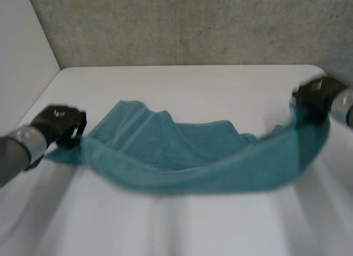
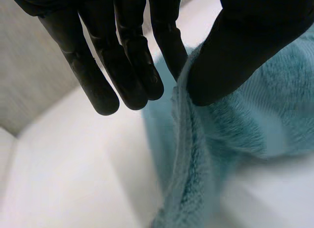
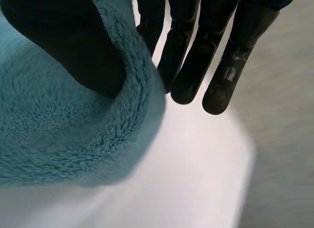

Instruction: Fold the laundry

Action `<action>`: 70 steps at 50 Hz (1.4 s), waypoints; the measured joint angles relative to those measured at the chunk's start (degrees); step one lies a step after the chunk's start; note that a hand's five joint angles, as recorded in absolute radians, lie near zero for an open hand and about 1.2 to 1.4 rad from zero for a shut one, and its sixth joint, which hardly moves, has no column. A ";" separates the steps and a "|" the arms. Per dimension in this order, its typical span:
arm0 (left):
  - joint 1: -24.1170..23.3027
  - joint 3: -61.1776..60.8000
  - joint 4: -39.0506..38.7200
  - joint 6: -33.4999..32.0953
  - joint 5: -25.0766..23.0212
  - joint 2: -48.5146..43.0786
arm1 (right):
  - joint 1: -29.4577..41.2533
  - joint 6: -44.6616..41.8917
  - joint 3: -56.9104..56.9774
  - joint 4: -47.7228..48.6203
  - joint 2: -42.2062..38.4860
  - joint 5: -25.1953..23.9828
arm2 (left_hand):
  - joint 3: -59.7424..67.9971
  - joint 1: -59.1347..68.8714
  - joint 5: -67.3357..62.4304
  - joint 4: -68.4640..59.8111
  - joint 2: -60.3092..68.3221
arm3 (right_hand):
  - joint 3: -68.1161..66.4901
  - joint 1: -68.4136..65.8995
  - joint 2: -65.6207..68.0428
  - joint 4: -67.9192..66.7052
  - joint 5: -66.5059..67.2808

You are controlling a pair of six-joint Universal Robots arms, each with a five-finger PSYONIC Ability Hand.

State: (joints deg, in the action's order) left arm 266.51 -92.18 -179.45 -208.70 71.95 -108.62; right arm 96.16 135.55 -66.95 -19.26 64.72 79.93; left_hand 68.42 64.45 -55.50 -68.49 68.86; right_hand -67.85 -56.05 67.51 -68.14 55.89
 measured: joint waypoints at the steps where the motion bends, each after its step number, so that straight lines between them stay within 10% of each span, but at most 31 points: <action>1: -0.84 2.85 -0.22 0.05 0.99 -0.77 | 0.24 1.21 2.53 0.57 -0.57 0.40 | 0.03 0.00 0.00 0.00 0.00 | 0.00 0.00 0.00 0.00 0.00; 14: -4.79 39.06 -18.45 10.93 12.01 -1.29 | 2.98 21.33 33.24 25.86 -2.27 9.43 | 0.05 0.00 0.00 -0.01 0.03 | -0.03 0.00 0.00 -0.24 0.01; 35: -3.40 0.89 -29.53 16.35 9.02 3.46 | 0.39 27.74 -17.74 41.04 7.10 -8.14 | 0.06 0.01 -0.01 -0.01 0.08 | -0.27 0.00 0.26 -0.24 0.35; 49: -2.66 -13.98 -31.27 15.97 5.22 2.93 | -2.74 22.53 -28.28 38.84 -2.54 -9.94 | 0.07 0.01 -0.01 -0.02 0.09 | 3.13 1.81 -2.83 3.37 -1.79; 55: -2.21 -14.85 -30.73 16.04 5.31 3.68 | -4.20 19.24 -32.44 36.84 0.16 -10.00 | 0.07 0.01 -0.01 -0.03 0.09 | 31.98 24.74 -31.43 32.51 -29.82; 70: -1.72 -14.79 -30.69 16.31 5.55 5.10 | -5.46 12.63 -44.32 47.15 7.40 -17.74 | 0.07 0.01 -0.01 -0.03 0.09 | 36.13 27.78 -35.52 36.34 -34.14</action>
State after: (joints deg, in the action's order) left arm 264.79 -106.96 -210.14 -192.39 77.50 -103.52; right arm 90.70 148.18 -111.28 27.89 72.12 62.19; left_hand 68.49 64.46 -55.51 -68.52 68.96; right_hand -31.71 -28.28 31.99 -31.80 21.76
